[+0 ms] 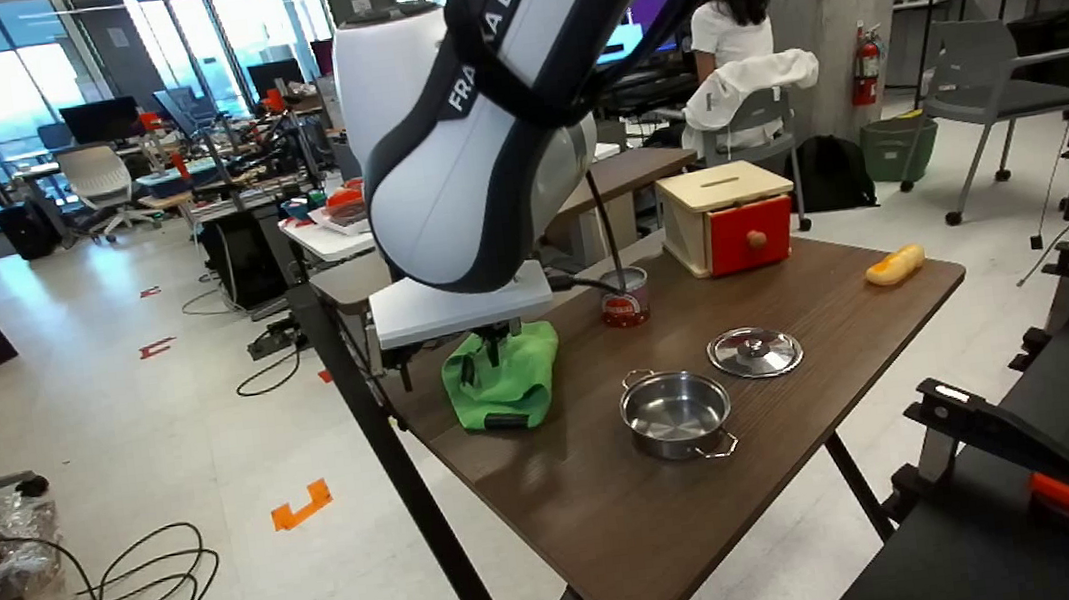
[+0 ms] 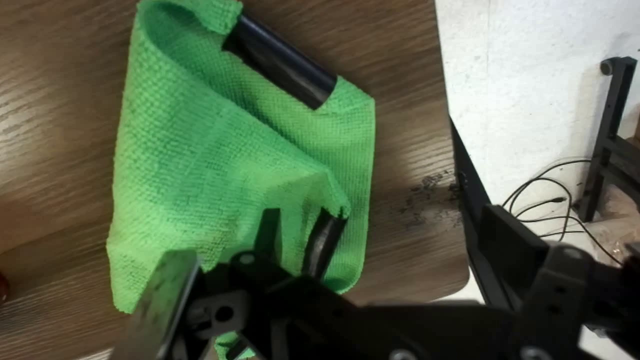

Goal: Move the green cloth to the right

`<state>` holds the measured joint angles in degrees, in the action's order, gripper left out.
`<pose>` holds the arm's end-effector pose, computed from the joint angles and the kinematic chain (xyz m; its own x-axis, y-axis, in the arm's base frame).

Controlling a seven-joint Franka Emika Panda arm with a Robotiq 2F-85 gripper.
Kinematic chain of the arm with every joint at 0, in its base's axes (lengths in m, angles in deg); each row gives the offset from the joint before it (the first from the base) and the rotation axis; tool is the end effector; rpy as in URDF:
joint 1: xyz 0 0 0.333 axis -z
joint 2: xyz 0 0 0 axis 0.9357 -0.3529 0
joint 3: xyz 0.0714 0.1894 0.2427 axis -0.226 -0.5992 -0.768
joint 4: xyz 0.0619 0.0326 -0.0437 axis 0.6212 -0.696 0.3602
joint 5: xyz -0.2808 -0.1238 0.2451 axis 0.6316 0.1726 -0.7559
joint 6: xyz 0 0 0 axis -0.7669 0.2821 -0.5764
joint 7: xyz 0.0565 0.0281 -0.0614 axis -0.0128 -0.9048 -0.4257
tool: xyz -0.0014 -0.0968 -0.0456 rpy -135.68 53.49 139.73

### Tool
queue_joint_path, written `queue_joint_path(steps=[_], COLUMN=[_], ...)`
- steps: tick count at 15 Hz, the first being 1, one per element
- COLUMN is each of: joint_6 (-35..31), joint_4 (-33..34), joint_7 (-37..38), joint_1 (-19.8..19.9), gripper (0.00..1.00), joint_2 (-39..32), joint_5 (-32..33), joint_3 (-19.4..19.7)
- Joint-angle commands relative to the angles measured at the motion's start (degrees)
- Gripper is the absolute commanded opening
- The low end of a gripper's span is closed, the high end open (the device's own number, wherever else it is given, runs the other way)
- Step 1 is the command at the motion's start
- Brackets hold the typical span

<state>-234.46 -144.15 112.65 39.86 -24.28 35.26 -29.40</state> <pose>0.6759 0.3332 0.0901 0.9329 -0.2096 0.2928 -0.1956 -0.9777 -0.0765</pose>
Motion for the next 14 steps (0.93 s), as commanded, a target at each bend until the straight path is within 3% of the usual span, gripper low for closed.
queue_joint_path(steps=[1, 5, 6, 8, 14], joint_6=[3.40, 5.38, 5.80, 6.53, 8.75], joint_4=[4.19, 6.37, 7.27, 8.34, 11.90], joint_7=[0.25, 0.27, 0.41, 0.20, 0.16], joint_1=[-0.26, -0.27, -0.29, -0.23, 0.56], gripper=[1.00, 1.00, 0.75, 0.67, 0.20], joint_2=[-2.64, -4.45, -5.07, -5.72, -7.59], joint_5=[-0.92, -0.73, -0.70, -0.54, -0.59], joint_3=[1.22, 1.23, 1.26, 1.29, 1.32])
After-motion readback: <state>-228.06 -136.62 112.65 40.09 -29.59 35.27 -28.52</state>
